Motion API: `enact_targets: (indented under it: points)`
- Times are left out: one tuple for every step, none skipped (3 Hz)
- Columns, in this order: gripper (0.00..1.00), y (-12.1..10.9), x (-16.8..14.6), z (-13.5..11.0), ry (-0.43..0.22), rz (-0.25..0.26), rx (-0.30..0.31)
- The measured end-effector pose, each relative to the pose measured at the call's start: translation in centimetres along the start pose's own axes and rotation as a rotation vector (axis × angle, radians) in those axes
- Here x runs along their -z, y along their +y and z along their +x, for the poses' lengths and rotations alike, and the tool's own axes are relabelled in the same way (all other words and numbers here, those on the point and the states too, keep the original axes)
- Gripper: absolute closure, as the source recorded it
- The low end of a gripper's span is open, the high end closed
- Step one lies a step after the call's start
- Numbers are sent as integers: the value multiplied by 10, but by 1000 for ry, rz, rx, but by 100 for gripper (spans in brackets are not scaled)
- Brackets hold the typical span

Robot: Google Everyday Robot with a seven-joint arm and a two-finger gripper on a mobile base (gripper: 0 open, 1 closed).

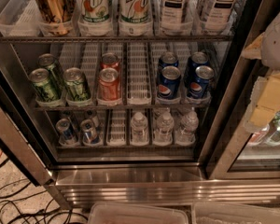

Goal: Pick green can from middle shelf of fridge

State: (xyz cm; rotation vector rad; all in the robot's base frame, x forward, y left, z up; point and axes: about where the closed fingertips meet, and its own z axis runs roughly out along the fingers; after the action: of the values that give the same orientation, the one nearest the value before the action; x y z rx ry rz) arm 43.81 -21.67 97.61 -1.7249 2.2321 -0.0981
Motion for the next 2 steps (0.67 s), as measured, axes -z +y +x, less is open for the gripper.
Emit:
enact_targets:
  points:
    - [0, 0, 0, 0, 0, 0, 0]
    - [0, 5, -3, -13, -39, 2, -1]
